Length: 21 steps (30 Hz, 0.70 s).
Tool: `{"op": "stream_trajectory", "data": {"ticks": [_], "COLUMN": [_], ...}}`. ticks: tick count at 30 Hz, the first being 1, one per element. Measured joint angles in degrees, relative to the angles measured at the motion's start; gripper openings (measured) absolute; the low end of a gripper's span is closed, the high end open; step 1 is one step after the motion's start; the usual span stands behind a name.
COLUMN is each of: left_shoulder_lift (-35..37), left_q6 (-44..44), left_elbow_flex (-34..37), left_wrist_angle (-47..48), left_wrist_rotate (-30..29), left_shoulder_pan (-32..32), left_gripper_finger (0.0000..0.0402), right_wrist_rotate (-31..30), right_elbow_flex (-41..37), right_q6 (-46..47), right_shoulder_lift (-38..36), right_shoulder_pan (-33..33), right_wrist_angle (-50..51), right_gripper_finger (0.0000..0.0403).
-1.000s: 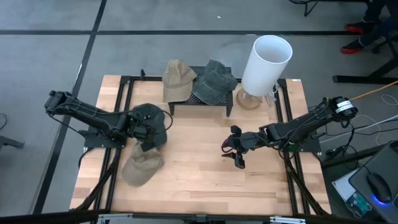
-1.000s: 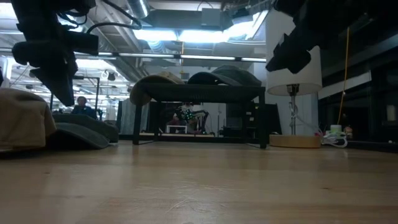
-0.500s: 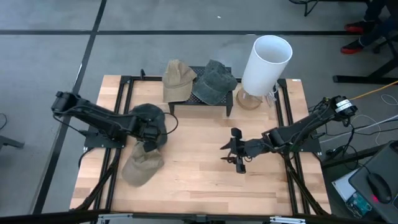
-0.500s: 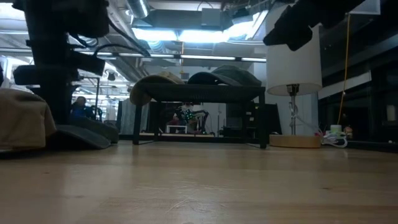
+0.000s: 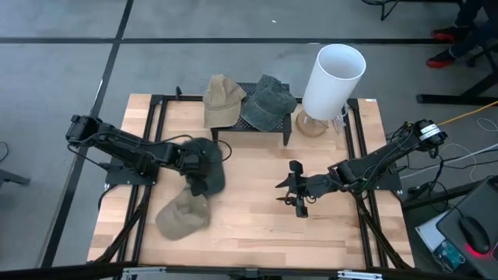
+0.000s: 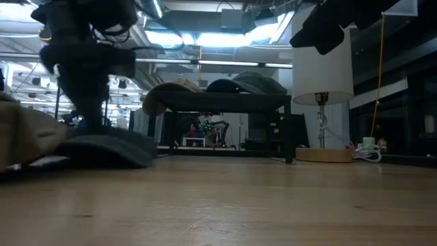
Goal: Pick & Place hat
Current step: Stack the dark green cap on top of the other dark green cap on the shelf
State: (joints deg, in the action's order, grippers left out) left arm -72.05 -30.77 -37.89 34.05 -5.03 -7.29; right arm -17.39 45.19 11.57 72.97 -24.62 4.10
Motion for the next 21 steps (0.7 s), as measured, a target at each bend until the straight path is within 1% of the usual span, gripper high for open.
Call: {"op": "stream_trajectory", "data": {"ticks": [3,6,9,11,13,15,18,21], "left_shoulder_lift": [-0.01,-0.01,-0.01,-0.01,-0.01,-0.01,-0.01,-0.01], "left_q6": [0.0,0.05,0.07,0.09,0.76,1.53,3.61,7.74], "left_elbow_flex": [0.02,0.02,0.02,0.02,0.02,0.02,0.02,0.02], "left_wrist_angle": [-7.37,-13.83,-19.61,-23.41,-27.49,-31.34,-38.0,-45.43], "left_wrist_rotate": [2.05,3.52,3.39,1.96,-1.03,-5.89,-15.45,-23.91], "left_shoulder_pan": [-0.48,-1.62,-3.22,-4.26,-5.36,-6.39,-7.8,-9.15], "left_gripper_finger": [0.0011,0.001,0.0007,0.0008,0.0008,0.0007,0.0006,0.0007], "right_wrist_rotate": [0.0,0.04,0.75,1.83,1.97,1.97,1.85,0.7], "right_elbow_flex": [0.0,0.0,-0.01,-0.46,-0.82,-1.18,-1.24,-1.25], "right_q6": [0.52,3.83,7.23,8.1,8.07,8.11,8.13,8.08], "right_shoulder_lift": [0.0,0.0,0.0,0.0,0.02,0.02,0.02,0.02], "right_shoulder_pan": [0.0,0.0,0.0,0.0,0.0,0.0,0.02,0.02], "right_wrist_angle": [0.0,0.0,-0.05,-1.12,-1.49,-3.19,-5.65,-8.05], "right_gripper_finger": [0.0194,0.0194,0.0194,0.0194,0.0194,0.0194,0.0194,0.0194]}}
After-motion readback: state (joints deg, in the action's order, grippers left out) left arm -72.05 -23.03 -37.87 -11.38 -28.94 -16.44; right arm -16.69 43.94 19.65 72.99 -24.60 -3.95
